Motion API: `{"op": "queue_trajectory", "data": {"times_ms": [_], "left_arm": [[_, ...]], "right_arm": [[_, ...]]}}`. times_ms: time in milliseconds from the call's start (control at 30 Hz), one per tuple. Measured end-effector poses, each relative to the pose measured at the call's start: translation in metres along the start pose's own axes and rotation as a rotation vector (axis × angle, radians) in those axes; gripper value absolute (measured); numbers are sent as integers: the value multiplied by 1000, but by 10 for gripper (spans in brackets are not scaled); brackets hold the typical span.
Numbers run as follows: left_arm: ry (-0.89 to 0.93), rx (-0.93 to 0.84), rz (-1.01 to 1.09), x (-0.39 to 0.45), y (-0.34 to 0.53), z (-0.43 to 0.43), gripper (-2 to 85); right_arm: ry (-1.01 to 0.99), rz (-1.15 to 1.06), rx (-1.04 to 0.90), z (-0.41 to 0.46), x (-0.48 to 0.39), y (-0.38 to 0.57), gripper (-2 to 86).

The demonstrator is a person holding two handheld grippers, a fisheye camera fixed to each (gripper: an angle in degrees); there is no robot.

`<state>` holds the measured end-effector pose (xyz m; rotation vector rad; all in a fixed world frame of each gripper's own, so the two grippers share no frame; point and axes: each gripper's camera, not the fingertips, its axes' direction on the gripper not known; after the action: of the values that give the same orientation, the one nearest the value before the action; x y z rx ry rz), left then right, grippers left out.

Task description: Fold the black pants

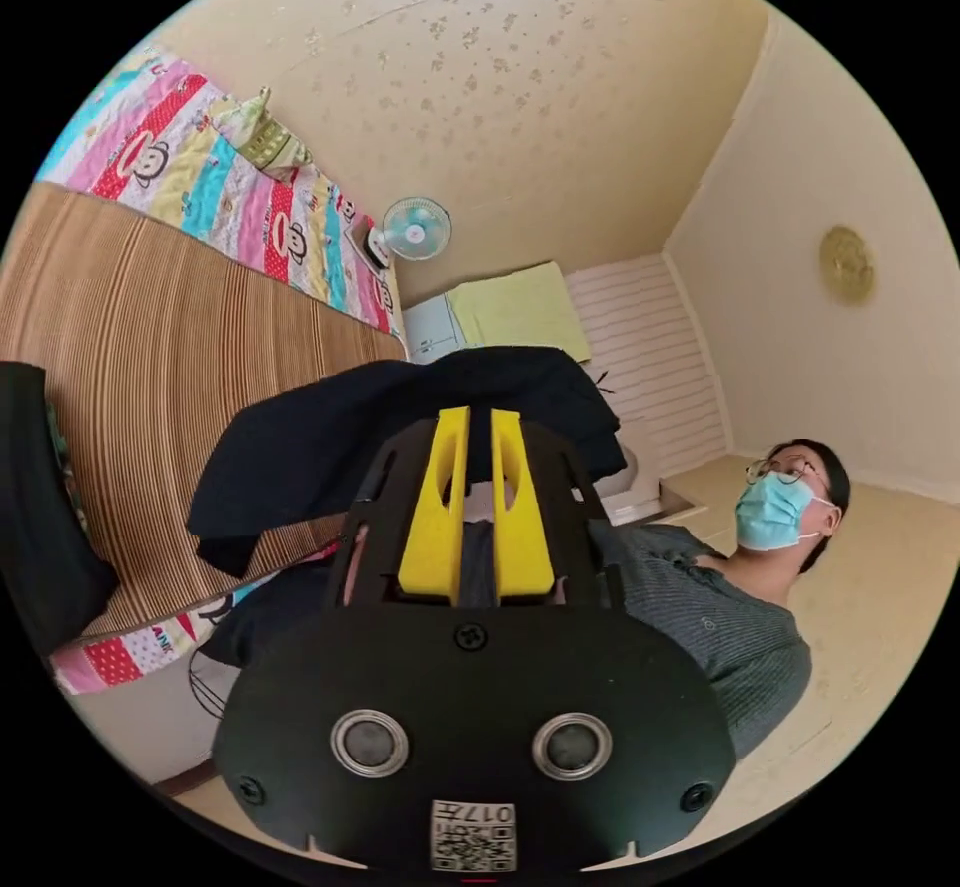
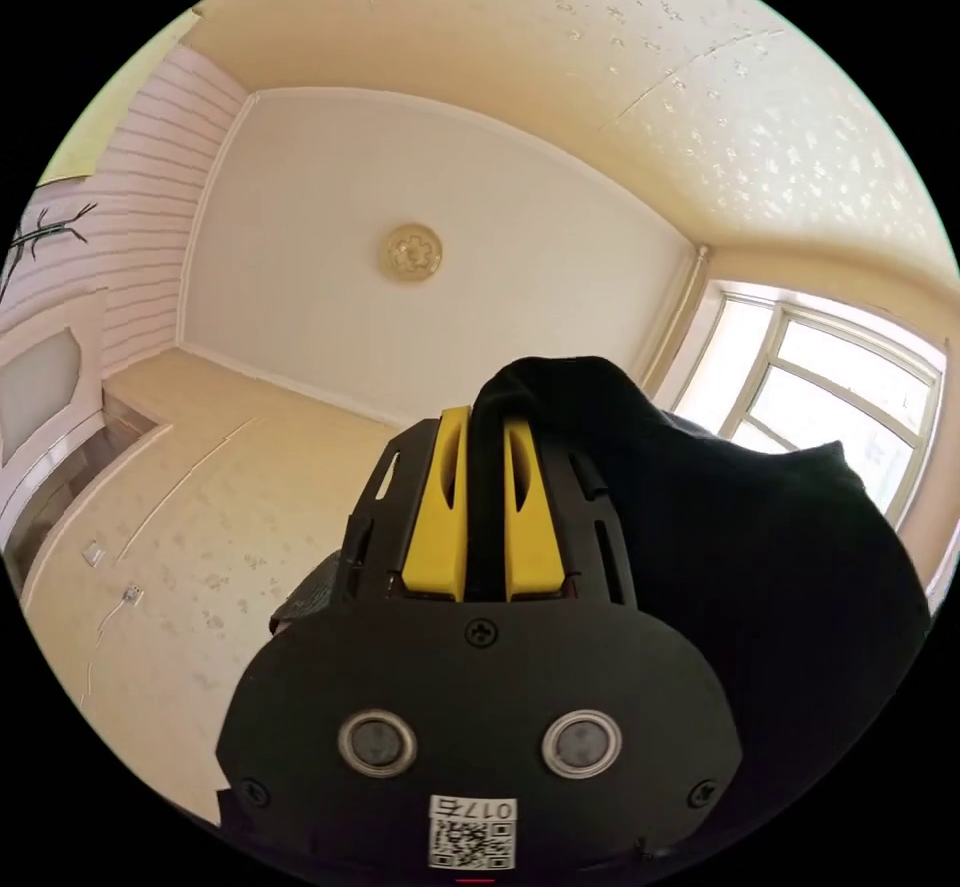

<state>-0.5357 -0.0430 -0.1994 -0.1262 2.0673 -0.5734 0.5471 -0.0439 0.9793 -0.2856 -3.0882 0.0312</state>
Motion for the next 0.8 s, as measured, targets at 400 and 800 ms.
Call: {"op": "queue_trajectory", "data": {"times_ms": [400, 800], "left_arm": [[-403, -419, 774, 193, 40, 187, 176], [-566, -526, 917, 209, 121, 222, 150]], "right_arm": [[127, 483, 114, -53, 128, 50, 61], [175, 620, 100, -72, 187, 49, 68]]}}
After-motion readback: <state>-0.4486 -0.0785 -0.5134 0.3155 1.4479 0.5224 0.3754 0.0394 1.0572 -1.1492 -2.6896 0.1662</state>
